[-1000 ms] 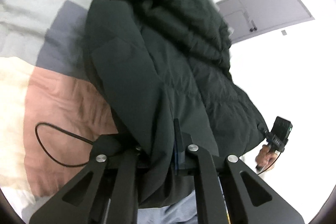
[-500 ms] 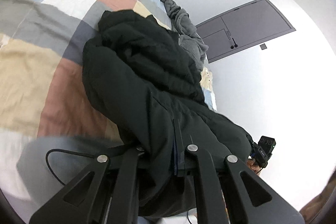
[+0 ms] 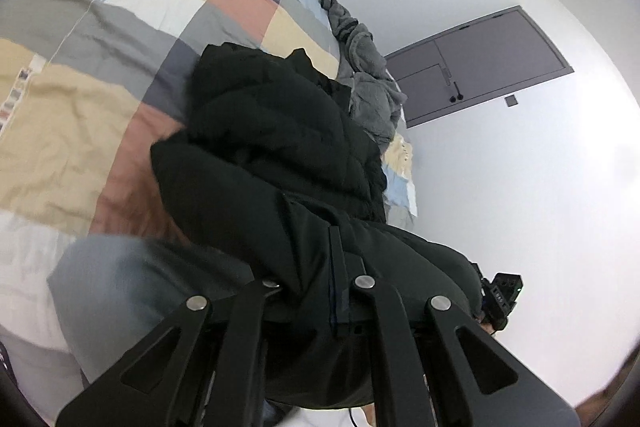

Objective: Fold large clothes
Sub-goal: 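Fold the held hem over toward the collar with both tools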

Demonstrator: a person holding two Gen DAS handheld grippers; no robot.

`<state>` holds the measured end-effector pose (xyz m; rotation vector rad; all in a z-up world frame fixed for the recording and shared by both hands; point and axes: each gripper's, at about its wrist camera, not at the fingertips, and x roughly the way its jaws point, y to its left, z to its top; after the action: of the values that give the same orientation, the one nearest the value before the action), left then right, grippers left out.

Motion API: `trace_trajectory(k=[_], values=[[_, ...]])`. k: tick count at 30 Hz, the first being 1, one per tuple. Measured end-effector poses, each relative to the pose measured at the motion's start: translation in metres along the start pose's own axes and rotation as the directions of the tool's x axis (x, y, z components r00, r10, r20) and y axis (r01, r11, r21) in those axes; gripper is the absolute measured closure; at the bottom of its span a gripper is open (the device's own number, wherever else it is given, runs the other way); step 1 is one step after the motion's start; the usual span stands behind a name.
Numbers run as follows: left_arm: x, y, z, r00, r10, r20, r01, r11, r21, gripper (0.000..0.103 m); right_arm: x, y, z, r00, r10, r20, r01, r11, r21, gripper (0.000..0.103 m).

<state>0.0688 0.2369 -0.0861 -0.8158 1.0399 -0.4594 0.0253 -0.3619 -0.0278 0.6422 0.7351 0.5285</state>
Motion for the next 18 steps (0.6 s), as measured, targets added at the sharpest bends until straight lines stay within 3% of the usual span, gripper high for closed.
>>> trace_trajectory(k=[10,13,18], values=[[0.028,-0.022,0.081,0.997,0.046,0.059,-0.045,0.999,-0.014,0.098,0.046,-0.009,0.078,0.998,-0.066,0.02,0.066,0.997,0.038,0.096],[0.043,-0.028,0.107,0.996,0.066,0.065,-0.063,0.997,-0.04,0.098,0.072,-0.024,0.108,0.995,-0.092,0.024,0.089,0.99,0.107,0.096],[0.072,-0.043,0.15,0.983,0.172,0.071,-0.165,0.982,-0.091,0.098,0.112,-0.048,0.143,0.991,-0.136,0.014,0.13,0.97,0.205,0.096]])
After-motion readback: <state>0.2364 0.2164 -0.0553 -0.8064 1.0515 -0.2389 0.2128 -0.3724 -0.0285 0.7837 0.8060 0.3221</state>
